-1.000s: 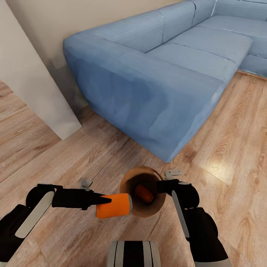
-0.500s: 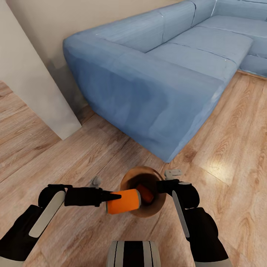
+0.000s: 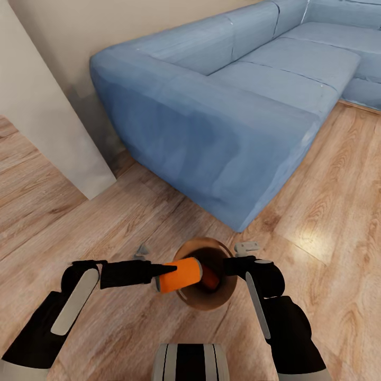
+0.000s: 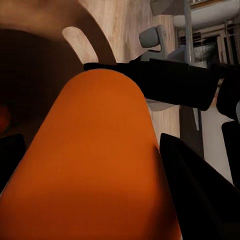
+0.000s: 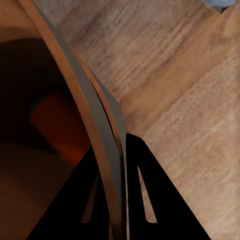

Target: Put the three can of soda from the living room inside the tash can in the kitchen.

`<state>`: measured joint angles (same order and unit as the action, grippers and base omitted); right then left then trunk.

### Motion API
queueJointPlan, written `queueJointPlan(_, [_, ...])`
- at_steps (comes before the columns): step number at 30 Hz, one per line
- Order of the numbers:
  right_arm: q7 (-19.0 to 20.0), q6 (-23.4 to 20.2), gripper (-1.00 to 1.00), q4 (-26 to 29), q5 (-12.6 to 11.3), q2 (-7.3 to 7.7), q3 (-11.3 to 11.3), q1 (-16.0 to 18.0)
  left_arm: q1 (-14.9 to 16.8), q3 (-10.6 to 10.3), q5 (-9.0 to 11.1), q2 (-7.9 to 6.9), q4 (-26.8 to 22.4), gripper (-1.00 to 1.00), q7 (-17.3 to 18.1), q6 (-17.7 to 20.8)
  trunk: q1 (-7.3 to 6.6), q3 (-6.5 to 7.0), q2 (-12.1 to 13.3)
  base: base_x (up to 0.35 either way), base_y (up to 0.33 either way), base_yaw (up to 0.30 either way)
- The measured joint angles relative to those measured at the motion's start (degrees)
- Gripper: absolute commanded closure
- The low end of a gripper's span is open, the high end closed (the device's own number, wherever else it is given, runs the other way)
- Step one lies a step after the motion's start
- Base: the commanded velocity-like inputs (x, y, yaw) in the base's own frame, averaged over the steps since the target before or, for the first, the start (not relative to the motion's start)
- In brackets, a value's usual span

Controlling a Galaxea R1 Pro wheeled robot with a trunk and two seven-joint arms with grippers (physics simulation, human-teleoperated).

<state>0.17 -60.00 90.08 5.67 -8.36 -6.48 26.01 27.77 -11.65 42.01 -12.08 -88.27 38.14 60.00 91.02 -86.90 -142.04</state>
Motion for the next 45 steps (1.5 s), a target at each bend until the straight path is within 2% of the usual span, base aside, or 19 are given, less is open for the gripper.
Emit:
queueJointPlan(7, [0.00,0.00,1.00,0.00,0.07,0.02,0.01,0.00,0.00,-0.04,-0.27,3.82,-0.05,1.00,-5.20,0.00,0.00,0.00,0.00,0.000,0.000,0.000])
queueJointPlan(13, [0.00,0.00,1.00,0.00,0.02,0.02,0.01,0.00,0.07,-0.04,-0.43,4.91,-0.08,1.00,-9.55,-0.02,0.00,0.00,0.00,0.000,0.000,0.000])
queueJointPlan(15, [0.00,0.00,1.00,0.00,0.06,0.02,0.05,0.00,0.08,-0.07,-0.46,5.75,-0.09,1.00,-11.07,0.00,0.00,0.00,0.00,0.000,0.000,0.000])
queueJointPlan(17, [0.00,0.00,1.00,0.00,0.05,0.02,0.06,0.00,0.09,-0.11,-0.56,6.81,-0.12,1.00,-13.05,0.00,0.00,0.00,0.00,0.000,0.000,0.000])
queueJointPlan(18, [0.00,0.00,1.00,0.00,0.04,0.02,0.07,0.00,0.09,-0.15,-0.78,7.78,-0.13,1.00,-15.58,-0.03,0.00,0.00,0.00,0.000,0.000,0.000])
queueJointPlan(20, [0.00,0.00,1.00,0.00,0.02,0.02,0.07,0.00,0.09,-0.24,-0.74,8.49,-0.14,1.00,-18.31,-0.02,0.00,0.00,0.00,0.000,0.000,0.000])
queueJointPlan(28, [0.00,0.00,1.00,0.00,0.01,0.04,0.11,0.00,0.09,-0.42,-0.83,8.90,-0.17,1.00,-20.62,-0.01,0.00,0.00,0.00,0.000,0.000,0.000])
queueJointPlan(30, [0.00,0.00,1.00,0.00,0.07,0.04,0.14,0.00,0.09,-0.66,-0.86,9.31,-0.21,1.00,-23.65,-0.01,0.00,0.00,0.00,0.000,0.000,0.000])
queueJointPlan(31, [0.00,0.00,1.00,0.00,0.06,0.04,0.15,0.00,0.09,-0.82,-0.67,10.33,-0.23,1.00,-25.79,0.00,0.00,0.00,0.00,0.000,0.000,0.000])
queueJointPlan(33, [0.00,0.00,1.00,0.00,0.01,0.06,0.15,0.00,0.09,-1.28,-0.52,11.83,-0.23,1.00,-27.64,0.00,0.00,0.00,0.00,0.000,0.000,0.000])
queueJointPlan(36, [0.04,0.00,1.00,0.00,0.01,0.17,0.16,0.00,0.09,-2.18,-0.67,13.06,-0.23,1.00,-28.77,0.00,0.00,0.00,0.00,0.000,0.000,0.000])
queueJointPlan(45, [0.06,0.00,1.00,0.00,0.03,0.05,0.07,0.00,0.09,-2.41,-0.73,13.30,-0.22,1.00,-29.17,0.00,0.00,0.00,0.00,0.000,0.000,0.000])
